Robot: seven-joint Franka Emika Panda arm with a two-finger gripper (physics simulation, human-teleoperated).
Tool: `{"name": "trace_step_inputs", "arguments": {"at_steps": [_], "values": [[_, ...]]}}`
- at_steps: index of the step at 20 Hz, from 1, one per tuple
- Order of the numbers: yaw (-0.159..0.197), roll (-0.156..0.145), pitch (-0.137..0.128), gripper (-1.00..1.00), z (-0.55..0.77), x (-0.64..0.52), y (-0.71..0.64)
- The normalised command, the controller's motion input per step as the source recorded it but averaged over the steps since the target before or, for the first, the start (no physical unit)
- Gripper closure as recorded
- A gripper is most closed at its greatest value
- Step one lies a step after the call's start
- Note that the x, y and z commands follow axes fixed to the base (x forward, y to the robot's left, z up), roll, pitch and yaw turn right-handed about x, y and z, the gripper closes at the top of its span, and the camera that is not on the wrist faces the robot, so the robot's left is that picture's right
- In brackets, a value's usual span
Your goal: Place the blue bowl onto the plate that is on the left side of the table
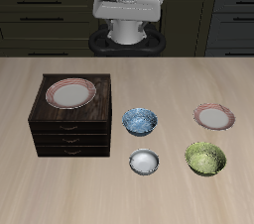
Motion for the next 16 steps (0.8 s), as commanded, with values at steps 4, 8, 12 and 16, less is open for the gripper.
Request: {"name": "trace_step_inputs", "arguments": {"at_steps": [4, 8, 12, 16], "values": [[-0.001, 0.024, 0.018, -1.0, -0.05, 0.18, 0.14], [0.001, 0.045, 0.006, -1.0, 0.01, 0.23, 0.18], [-0.003, 0.022, 0.004, -1.0, 0.01, 0.12, 0.05], [-0.027, 0.012, 0.014, -1.0, 0.03, 0.28, 0.07]]}}
